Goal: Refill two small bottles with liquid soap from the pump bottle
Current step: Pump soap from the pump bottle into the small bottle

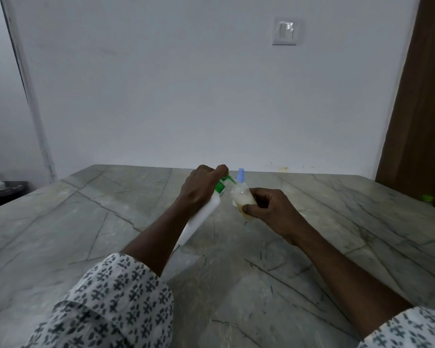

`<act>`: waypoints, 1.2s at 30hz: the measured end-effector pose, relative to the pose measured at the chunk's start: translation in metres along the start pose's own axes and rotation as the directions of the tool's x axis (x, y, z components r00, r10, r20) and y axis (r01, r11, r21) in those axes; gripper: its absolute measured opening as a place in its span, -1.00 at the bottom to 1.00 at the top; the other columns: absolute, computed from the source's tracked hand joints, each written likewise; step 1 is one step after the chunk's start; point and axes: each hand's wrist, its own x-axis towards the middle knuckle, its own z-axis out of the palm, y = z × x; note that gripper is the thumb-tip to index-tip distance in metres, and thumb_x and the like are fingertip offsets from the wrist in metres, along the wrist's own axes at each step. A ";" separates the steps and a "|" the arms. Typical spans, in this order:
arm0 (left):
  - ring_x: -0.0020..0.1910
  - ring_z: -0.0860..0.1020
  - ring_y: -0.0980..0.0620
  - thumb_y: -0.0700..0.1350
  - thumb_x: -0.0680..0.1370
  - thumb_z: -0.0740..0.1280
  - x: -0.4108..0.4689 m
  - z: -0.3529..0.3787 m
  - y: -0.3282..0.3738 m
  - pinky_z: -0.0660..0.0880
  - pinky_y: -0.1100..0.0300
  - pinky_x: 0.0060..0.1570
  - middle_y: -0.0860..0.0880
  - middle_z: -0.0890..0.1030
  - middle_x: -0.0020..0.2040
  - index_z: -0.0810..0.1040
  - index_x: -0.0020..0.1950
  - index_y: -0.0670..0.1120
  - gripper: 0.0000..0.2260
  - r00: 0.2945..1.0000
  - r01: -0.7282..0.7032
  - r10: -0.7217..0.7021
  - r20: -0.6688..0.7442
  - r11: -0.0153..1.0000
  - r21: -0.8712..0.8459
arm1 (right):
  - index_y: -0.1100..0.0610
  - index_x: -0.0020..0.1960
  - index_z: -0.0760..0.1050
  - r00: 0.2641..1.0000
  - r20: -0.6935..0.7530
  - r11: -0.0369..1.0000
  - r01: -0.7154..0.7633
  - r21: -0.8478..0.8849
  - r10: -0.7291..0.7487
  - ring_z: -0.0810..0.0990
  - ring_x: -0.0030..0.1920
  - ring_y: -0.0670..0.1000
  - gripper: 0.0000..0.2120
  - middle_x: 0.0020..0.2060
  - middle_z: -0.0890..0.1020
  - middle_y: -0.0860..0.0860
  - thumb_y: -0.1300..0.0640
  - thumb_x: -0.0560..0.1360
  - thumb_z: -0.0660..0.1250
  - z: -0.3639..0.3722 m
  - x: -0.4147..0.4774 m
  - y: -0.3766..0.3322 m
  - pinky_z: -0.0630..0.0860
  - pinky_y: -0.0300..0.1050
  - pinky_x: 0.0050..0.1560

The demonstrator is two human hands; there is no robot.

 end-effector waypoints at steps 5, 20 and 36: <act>-0.09 0.57 -0.30 0.22 0.51 0.07 -0.005 -0.004 0.010 0.51 -0.19 0.06 -0.26 0.63 -0.13 0.61 -0.25 0.34 -0.68 1.000 0.008 -0.008 0.005 0.997 -0.074 | 0.12 0.25 0.57 1.000 -0.023 1.000 -0.007 0.029 0.007 0.66 0.05 -0.02 -0.61 0.08 0.68 0.00 0.18 0.44 0.47 -0.003 0.000 0.000 0.61 -0.01 0.12; -0.11 0.57 -0.28 0.33 0.27 0.05 0.002 0.002 0.008 0.51 -0.12 -0.06 -0.27 0.64 -0.14 0.59 -0.14 -0.26 -0.31 0.997 0.060 -0.063 -0.038 0.996 -0.069 | 0.09 0.28 0.55 1.000 -0.006 0.999 -0.002 -0.039 0.002 0.66 0.03 -0.08 -0.59 0.10 0.68 -0.02 0.17 0.44 0.46 -0.004 -0.001 -0.001 0.60 -0.10 0.11; -0.23 0.52 -0.15 0.35 0.24 0.15 -0.004 -0.005 0.013 0.51 -0.23 0.07 -0.34 0.63 -0.11 0.65 -0.10 -0.20 -0.32 0.993 0.111 -0.100 0.056 0.963 -0.245 | 0.09 0.26 0.57 1.000 -0.027 1.000 0.004 -0.007 -0.004 0.67 0.03 -0.04 -0.60 0.06 0.69 -0.01 0.18 0.43 0.47 -0.004 -0.001 -0.002 0.61 -0.01 0.12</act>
